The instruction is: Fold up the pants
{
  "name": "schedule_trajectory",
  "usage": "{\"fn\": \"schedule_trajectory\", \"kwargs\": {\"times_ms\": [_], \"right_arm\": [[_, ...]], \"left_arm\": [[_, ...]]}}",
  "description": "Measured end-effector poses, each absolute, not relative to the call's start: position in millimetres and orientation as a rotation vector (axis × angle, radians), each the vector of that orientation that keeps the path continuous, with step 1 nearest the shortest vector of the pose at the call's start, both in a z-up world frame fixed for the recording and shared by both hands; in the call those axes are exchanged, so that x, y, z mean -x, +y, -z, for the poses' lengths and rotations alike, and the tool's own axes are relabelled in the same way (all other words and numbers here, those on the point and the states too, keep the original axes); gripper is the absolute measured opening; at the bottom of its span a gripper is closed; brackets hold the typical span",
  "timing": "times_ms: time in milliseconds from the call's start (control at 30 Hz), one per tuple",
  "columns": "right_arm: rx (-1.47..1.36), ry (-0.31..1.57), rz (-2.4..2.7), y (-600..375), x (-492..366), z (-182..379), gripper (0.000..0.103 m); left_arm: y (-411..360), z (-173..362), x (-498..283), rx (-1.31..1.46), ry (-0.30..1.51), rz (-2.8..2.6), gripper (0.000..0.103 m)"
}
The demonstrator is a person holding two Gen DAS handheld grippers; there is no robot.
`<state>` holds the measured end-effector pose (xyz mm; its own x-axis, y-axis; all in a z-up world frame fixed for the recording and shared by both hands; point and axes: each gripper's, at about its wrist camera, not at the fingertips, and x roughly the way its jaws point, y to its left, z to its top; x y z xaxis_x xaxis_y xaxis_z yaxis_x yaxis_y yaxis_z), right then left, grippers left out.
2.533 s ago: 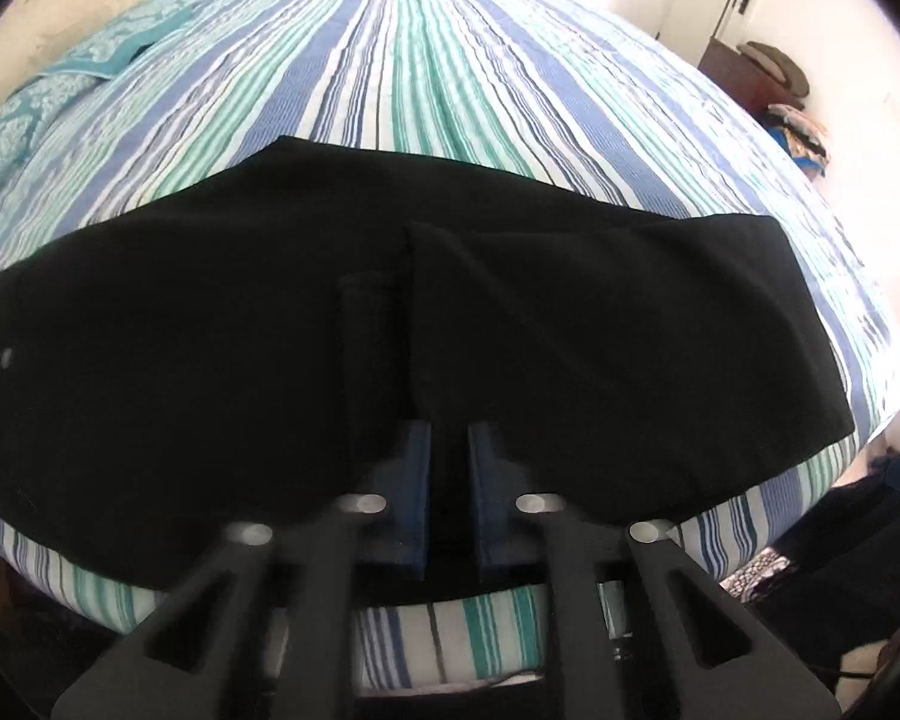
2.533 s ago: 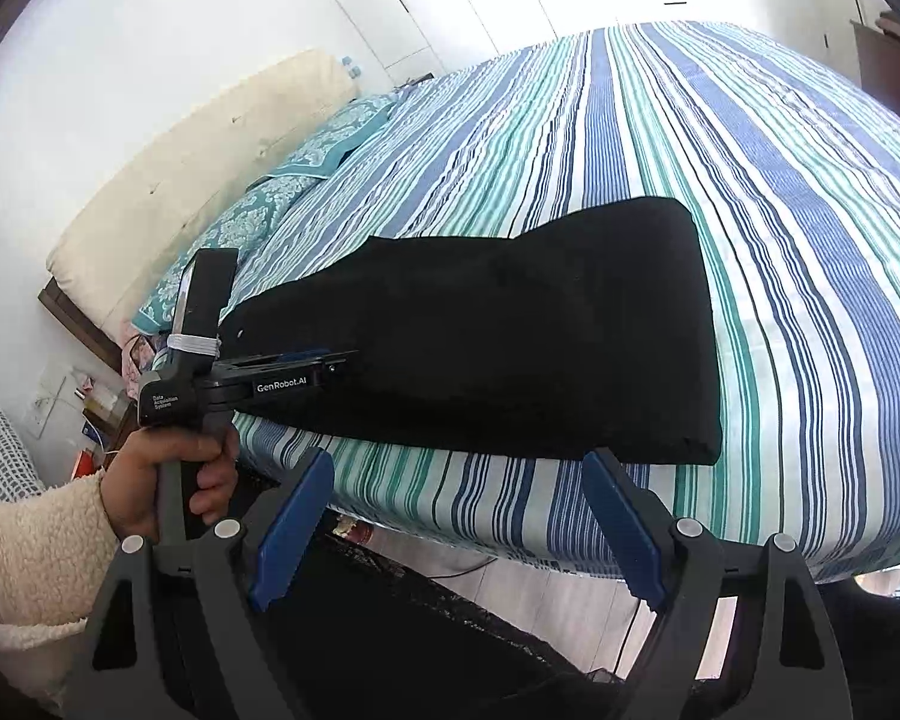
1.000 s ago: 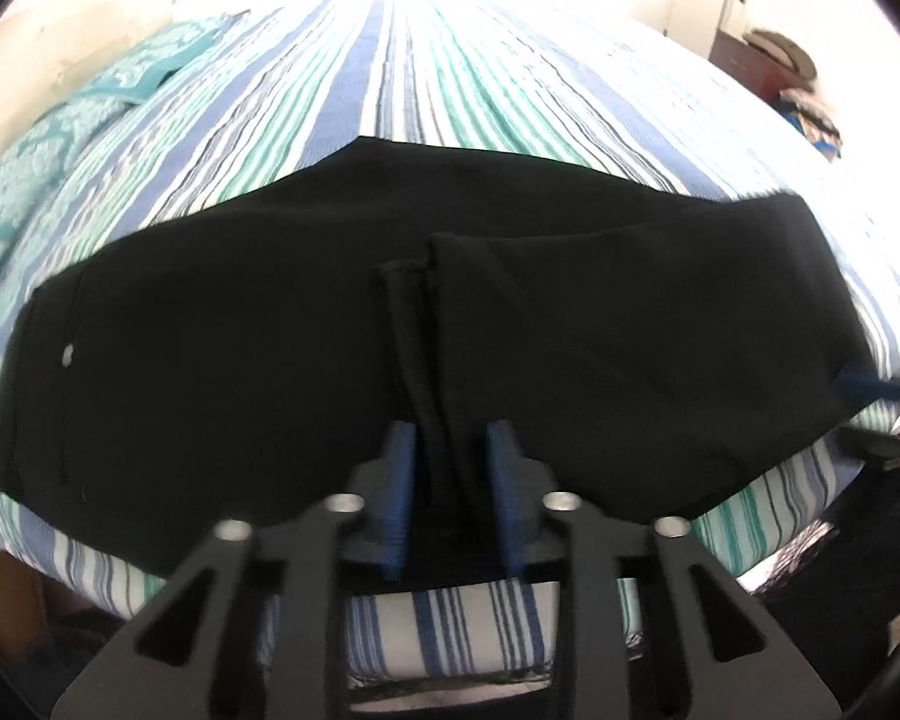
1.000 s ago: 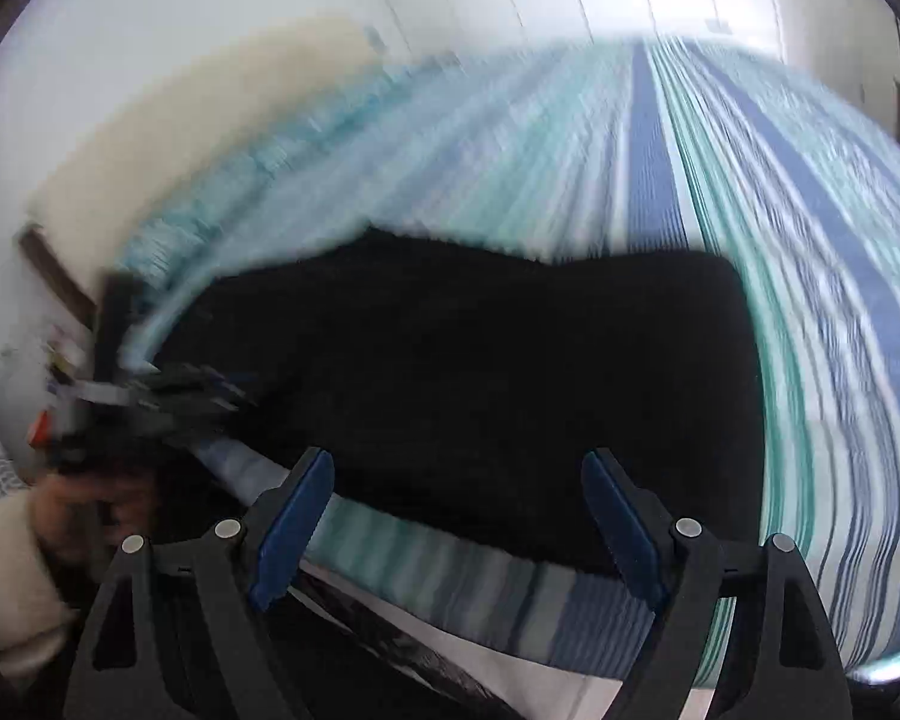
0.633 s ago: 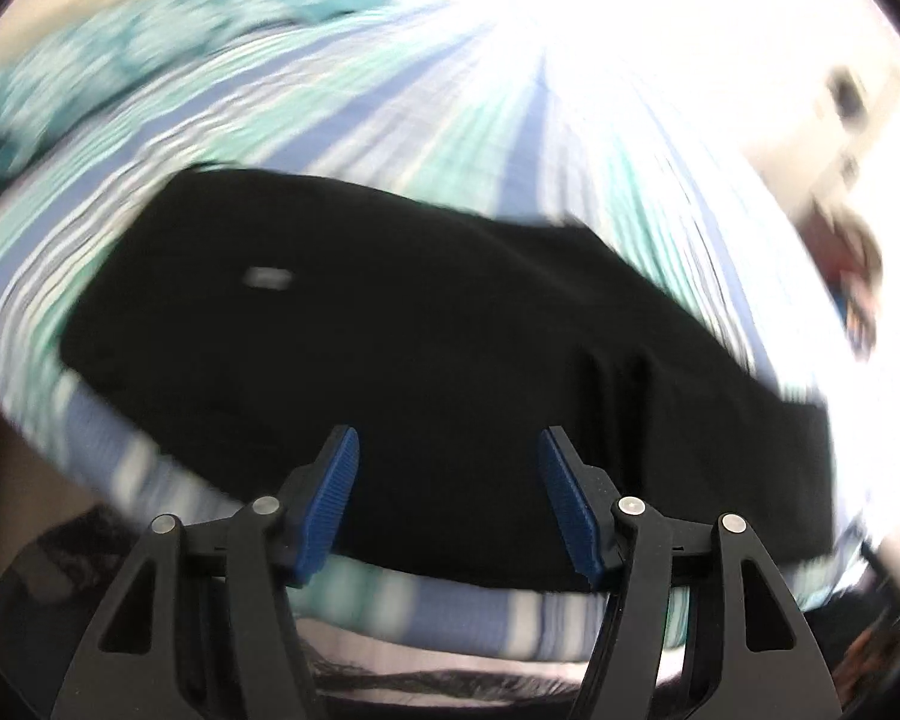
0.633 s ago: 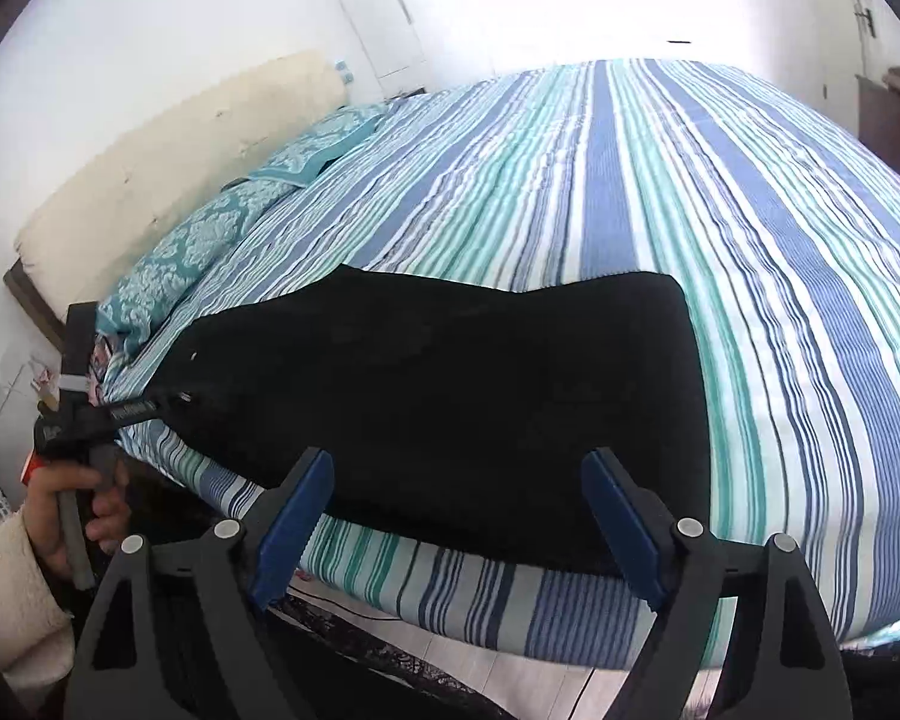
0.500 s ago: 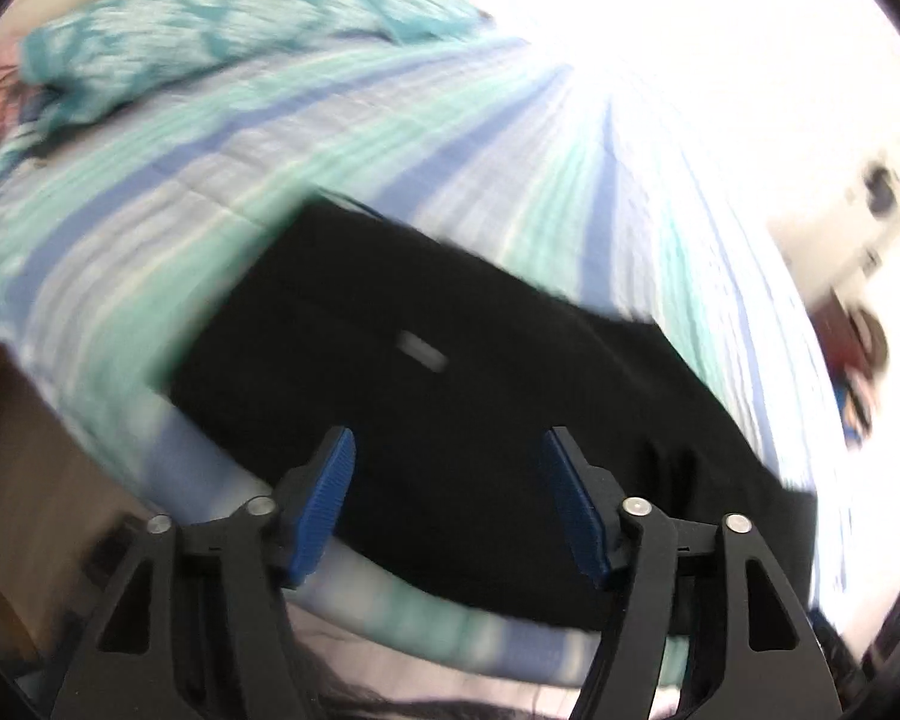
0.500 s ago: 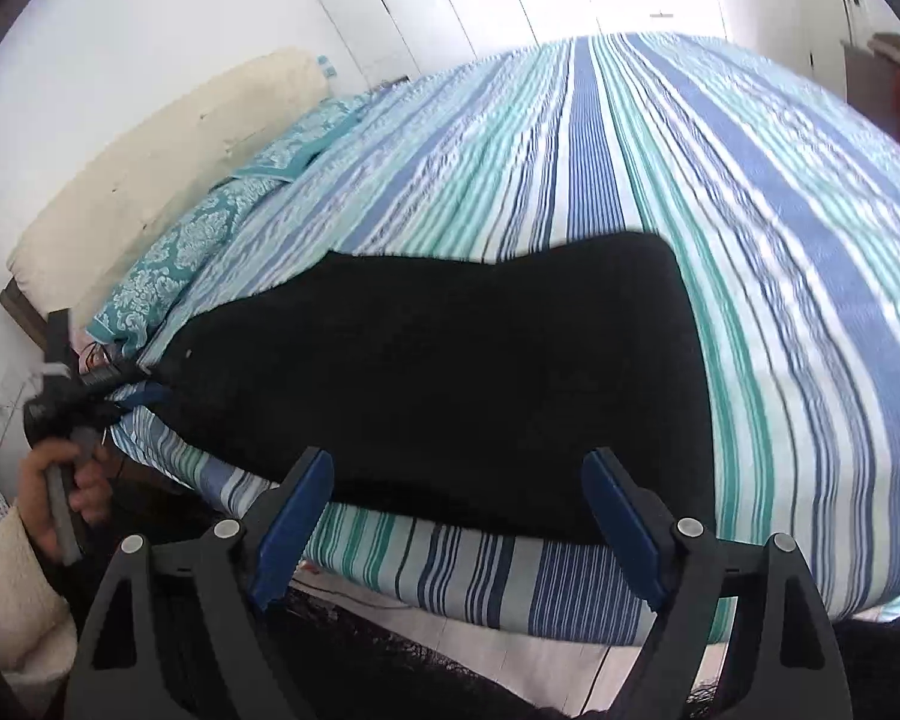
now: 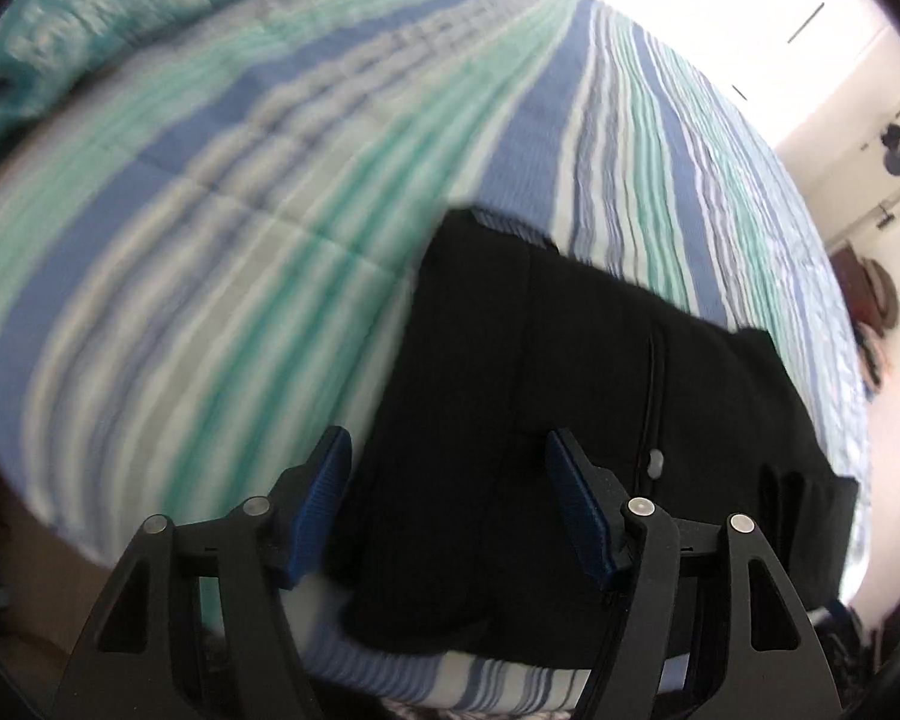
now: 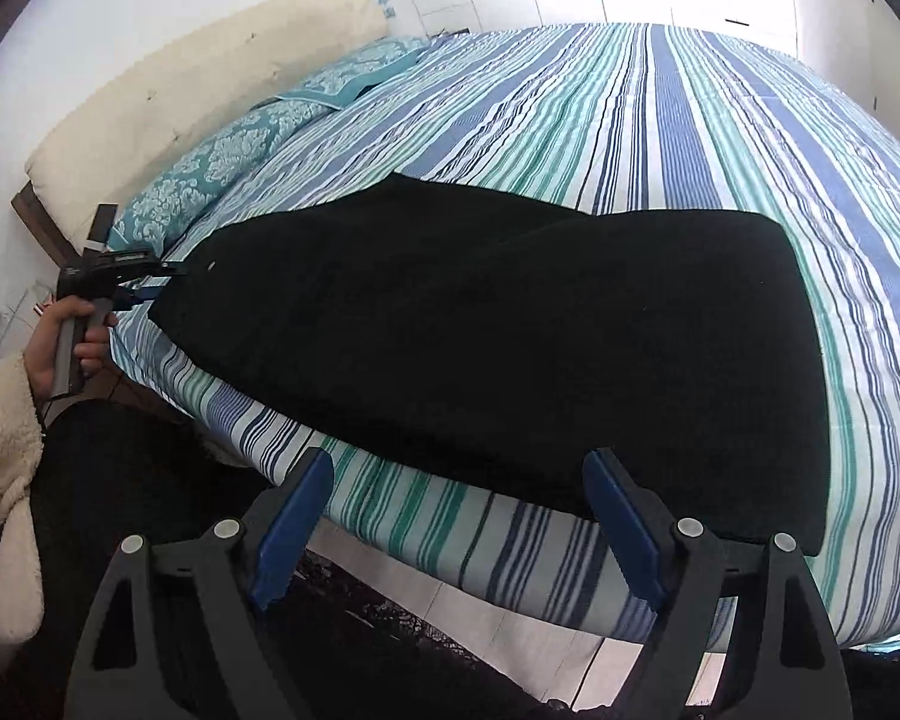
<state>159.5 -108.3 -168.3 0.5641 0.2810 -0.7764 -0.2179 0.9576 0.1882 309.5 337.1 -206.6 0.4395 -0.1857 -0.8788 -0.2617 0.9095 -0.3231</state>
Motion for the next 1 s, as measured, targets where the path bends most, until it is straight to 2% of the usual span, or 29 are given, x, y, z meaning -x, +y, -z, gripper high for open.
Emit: {"fn": "schedule_trajectory", "kwargs": {"times_ms": [67,100,133,167,200,267,567,733,867,1000], "right_arm": [[-0.067,0.937,-0.291,-105.5,-160.1,171.5,0.085],[-0.064,0.942,-0.29,-104.6,-160.9,172.5,0.085],[-0.062,0.948,-0.288,-103.9,-161.7,173.8,0.085],[-0.062,0.951,-0.288,-103.2,-162.7,174.5,0.085],[-0.065,0.952,-0.288,-103.2,-163.3,175.3,0.085],[-0.071,0.95,-0.288,-103.6,-164.8,175.5,0.085],[-0.092,0.915,-0.296,-107.4,-164.1,169.7,0.085],[-0.122,0.889,-0.316,-111.4,-164.8,161.5,0.085],[-0.32,0.883,-0.4,-122.3,-180.6,153.7,0.085],[-0.637,0.854,-0.452,-145.4,-208.8,150.9,0.085]], "left_arm": [[331.8,207.5,-307.8,0.425,1.119,-0.03,0.077],[330.6,206.9,-306.3,0.419,1.113,-0.014,0.072],[330.4,205.7,-304.5,0.42,1.106,-0.001,0.062],[331.9,205.5,-304.1,0.415,1.106,0.006,0.037],[331.7,202.4,-302.1,0.397,1.106,0.002,0.024],[333.0,196.9,-301.2,0.389,1.103,0.003,0.017],[307.6,121.5,-266.0,0.567,0.925,0.127,0.013],[219.2,82.8,-246.4,0.51,0.881,0.324,0.012],[134.7,99.4,-245.6,0.396,0.927,0.381,0.012],[61.7,146.5,-251.8,0.306,1.007,0.398,0.012]]}}
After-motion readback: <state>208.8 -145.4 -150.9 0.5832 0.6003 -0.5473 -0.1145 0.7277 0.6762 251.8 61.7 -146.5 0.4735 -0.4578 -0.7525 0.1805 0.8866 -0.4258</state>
